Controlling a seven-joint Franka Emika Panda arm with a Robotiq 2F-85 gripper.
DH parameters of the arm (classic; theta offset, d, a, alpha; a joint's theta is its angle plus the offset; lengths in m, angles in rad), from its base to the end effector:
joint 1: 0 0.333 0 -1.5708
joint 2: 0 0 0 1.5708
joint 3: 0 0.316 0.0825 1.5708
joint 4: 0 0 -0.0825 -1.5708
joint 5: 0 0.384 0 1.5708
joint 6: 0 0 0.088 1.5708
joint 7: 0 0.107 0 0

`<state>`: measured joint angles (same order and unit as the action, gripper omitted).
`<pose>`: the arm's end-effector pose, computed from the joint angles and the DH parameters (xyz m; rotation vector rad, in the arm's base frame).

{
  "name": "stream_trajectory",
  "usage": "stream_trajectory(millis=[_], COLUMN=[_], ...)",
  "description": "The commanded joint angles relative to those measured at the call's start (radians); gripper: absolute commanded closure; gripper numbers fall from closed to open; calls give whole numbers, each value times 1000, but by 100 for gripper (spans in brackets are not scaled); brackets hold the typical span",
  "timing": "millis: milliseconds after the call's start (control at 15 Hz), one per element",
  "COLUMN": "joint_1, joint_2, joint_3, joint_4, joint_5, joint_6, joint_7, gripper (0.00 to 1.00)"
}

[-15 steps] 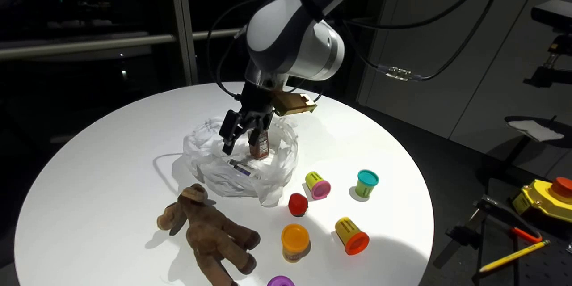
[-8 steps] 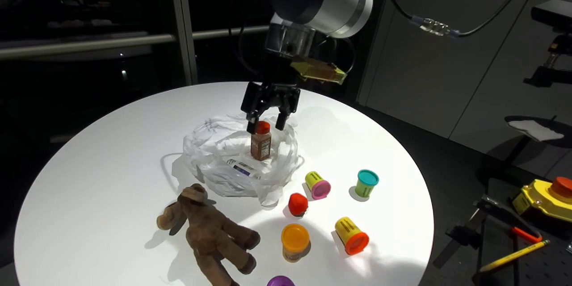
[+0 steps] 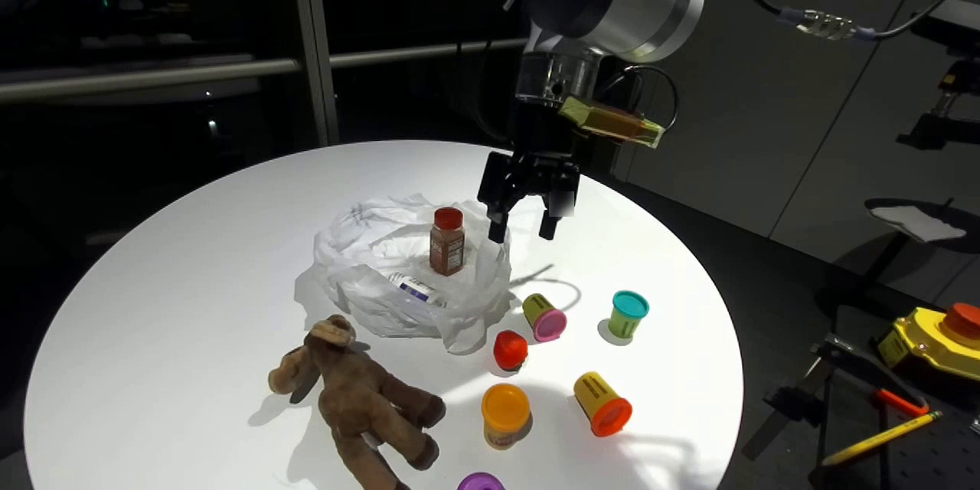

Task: Put the object on the table in the plastic bag

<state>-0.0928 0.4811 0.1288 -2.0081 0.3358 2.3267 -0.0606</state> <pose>0.5884 0.0262 0.2032 -2.8361 0.2344 0.2285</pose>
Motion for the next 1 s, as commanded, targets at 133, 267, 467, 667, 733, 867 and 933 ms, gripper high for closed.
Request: stream_trajectory(millis=[133, 267, 467, 667, 733, 867, 933], joint_1=[31, 40, 49, 55, 64, 82, 90], joint_2=[4, 21, 40, 60, 63, 75, 84], joint_3=[-56, -77, -86, -82, -83, -95, -100], joint_4=[-82, -104, -143, -158, -163, -169, -166], joint_5=[-6, -19, -18, -20, -25, -44, -54], joint_6=[120, 182, 260, 269, 277, 278, 275], joint_7=[57, 87, 120, 147, 157, 185, 198], gripper=[0, 0, 0, 0, 0, 0, 0])
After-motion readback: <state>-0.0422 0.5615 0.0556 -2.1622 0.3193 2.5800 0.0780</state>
